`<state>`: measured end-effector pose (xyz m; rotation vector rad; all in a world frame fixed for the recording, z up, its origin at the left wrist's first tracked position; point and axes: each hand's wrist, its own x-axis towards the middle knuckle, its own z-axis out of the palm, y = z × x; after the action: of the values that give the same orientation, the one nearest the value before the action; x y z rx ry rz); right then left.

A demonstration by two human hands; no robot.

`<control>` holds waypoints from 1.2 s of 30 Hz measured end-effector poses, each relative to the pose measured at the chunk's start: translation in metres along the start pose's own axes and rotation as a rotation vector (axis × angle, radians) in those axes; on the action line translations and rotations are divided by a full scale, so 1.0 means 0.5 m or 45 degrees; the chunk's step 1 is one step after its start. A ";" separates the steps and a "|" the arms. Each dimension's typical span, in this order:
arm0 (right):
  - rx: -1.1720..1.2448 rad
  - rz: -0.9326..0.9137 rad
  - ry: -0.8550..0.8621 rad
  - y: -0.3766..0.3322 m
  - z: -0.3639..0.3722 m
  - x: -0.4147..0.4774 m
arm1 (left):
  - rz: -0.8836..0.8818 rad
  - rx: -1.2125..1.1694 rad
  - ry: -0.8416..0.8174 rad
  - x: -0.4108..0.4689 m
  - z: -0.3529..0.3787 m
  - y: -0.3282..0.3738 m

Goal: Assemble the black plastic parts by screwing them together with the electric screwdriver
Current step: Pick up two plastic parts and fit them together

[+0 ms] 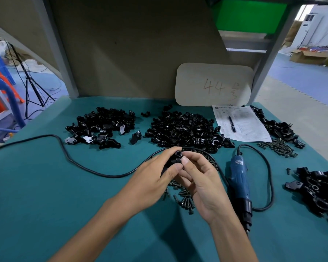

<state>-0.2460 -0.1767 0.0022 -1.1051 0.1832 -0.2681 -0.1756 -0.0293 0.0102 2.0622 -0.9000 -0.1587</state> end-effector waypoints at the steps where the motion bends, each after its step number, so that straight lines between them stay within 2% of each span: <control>1: -0.003 -0.001 -0.006 0.000 0.001 -0.001 | -0.001 -0.005 0.001 -0.001 0.001 0.002; 15: 0.001 -0.007 -0.007 0.003 -0.002 -0.005 | -0.030 0.058 -0.042 -0.007 0.010 0.006; 36: 0.030 0.008 -0.018 0.003 -0.005 -0.006 | -0.018 -0.032 -0.051 -0.007 0.010 0.013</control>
<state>-0.2492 -0.1773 -0.0004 -1.0825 0.1703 -0.2565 -0.1838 -0.0325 0.0113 2.0487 -0.9036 -0.2183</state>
